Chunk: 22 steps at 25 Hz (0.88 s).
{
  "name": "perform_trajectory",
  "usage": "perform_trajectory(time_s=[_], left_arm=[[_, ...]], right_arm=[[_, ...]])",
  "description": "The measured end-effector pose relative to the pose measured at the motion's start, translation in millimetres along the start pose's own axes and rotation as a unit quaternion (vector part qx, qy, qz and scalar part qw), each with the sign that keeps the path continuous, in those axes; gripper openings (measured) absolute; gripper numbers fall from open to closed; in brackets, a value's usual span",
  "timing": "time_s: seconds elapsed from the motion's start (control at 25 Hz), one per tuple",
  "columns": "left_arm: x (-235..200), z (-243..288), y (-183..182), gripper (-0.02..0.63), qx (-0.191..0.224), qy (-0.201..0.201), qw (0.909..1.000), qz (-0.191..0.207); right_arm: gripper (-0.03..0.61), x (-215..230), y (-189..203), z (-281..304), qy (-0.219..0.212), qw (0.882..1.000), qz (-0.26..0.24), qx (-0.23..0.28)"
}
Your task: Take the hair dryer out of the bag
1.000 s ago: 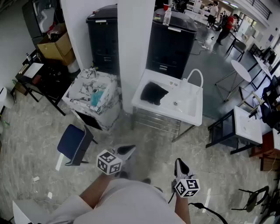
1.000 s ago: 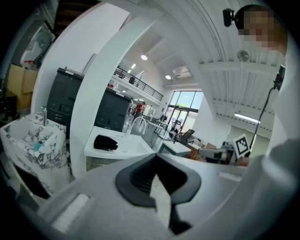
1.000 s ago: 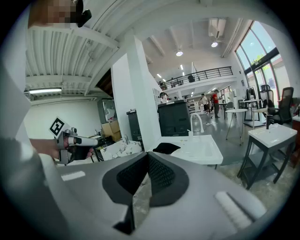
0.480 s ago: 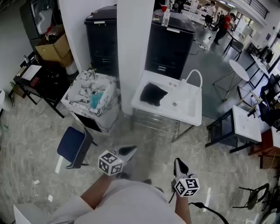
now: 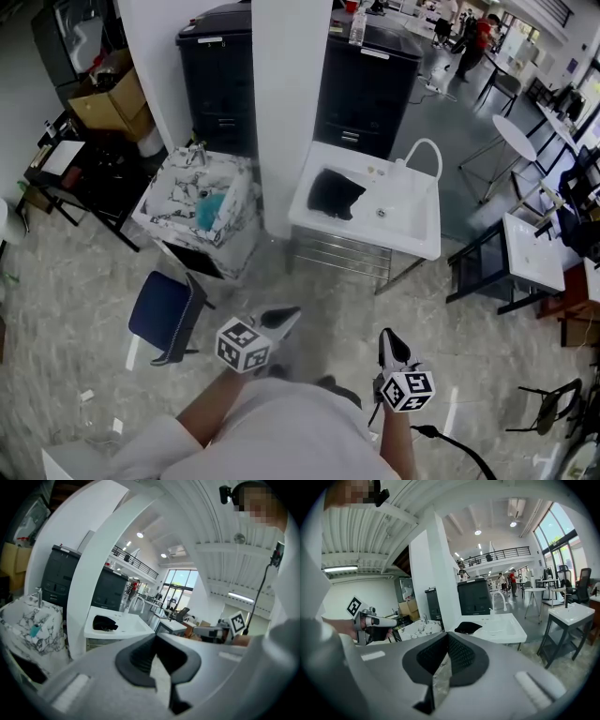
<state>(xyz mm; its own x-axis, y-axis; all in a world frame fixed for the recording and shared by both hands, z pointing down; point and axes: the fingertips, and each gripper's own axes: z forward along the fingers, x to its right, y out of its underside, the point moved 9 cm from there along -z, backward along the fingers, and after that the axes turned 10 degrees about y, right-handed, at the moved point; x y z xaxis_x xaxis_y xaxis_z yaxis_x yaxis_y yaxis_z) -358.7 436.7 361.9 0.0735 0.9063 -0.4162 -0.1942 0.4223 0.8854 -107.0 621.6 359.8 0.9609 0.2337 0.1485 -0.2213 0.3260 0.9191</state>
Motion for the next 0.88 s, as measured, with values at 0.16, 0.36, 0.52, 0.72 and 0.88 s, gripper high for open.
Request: perform_trajectory(time_s=[0.16, 0.36, 0.52, 0.72, 0.88], left_arm=[[-12.8, -8.9, -1.4, 0.002, -0.013, 0.006, 0.9999, 0.004], [-31.0, -22.2, -3.3, 0.002, -0.022, 0.005, 0.9997, 0.0], [-42.1, -24.3, -1.7, 0.002, -0.025, 0.004, 0.9996, -0.007], [-54.9, -8.4, -1.8, 0.002, -0.034, 0.002, 0.9993, -0.012], [-62.0, 9.0, -8.4, 0.002, -0.033, -0.001, 0.9993, -0.015]], right_arm=[[0.005, -8.8, -3.7, 9.3, 0.015, 1.0, 0.005, 0.003], [0.005, -19.7, -4.8, 17.9, 0.038, 0.999, 0.019, -0.006], [0.005, -31.2, -4.2, 26.8, 0.013, 1.0, -0.007, -0.016], [0.005, -32.0, -9.0, 46.4, -0.003, 0.998, -0.05, -0.028], [0.005, -18.6, -14.7, 62.7, -0.012, 0.998, -0.046, -0.029]])
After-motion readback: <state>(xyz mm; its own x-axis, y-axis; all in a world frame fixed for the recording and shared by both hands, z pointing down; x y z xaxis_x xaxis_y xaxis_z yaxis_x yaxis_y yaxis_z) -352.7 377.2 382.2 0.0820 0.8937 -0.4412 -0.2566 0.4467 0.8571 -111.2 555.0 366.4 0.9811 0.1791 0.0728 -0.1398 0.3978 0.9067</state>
